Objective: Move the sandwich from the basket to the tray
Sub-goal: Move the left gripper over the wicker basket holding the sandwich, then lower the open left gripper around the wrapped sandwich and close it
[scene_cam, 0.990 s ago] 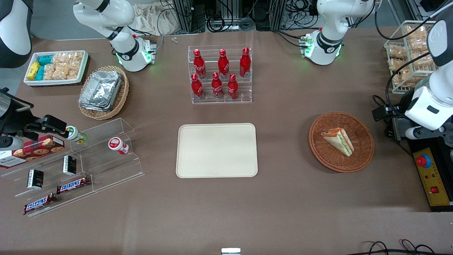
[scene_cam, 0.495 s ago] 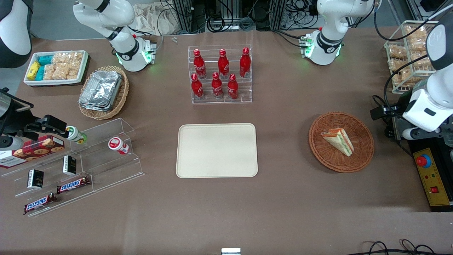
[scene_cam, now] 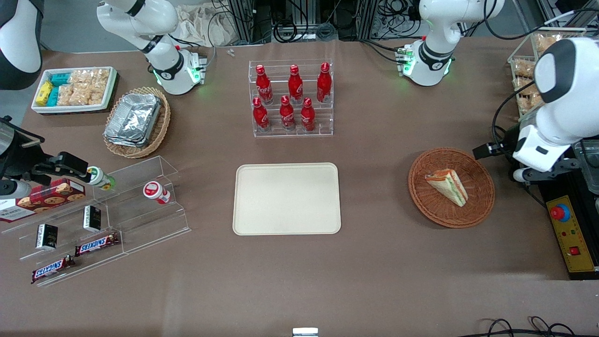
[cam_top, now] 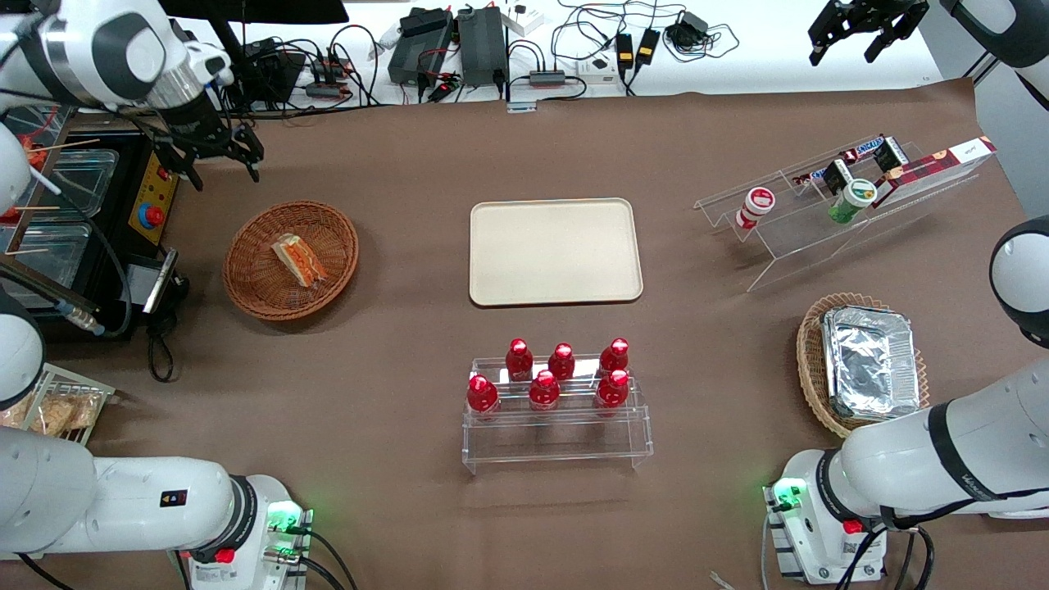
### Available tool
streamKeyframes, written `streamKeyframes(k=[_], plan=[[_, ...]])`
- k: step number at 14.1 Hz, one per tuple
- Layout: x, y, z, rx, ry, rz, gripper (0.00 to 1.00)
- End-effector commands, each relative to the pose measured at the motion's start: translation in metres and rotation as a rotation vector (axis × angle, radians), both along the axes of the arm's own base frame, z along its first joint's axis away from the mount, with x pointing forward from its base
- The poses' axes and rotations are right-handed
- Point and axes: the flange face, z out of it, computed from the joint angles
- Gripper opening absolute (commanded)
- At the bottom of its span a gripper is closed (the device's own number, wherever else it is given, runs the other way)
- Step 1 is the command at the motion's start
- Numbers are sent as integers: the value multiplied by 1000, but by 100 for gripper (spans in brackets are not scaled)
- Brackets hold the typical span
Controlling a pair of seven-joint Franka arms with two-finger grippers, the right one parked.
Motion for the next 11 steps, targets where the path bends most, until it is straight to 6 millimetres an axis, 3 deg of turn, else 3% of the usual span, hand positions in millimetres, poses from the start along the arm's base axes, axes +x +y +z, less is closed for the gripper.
streamKeyframes(k=[1,5,11], plan=[[-14,-3,-38,6,10,127,100],[-2,-9,-106,20,-24,301,100],[-1,-7,-161,26,-37,401,100]])
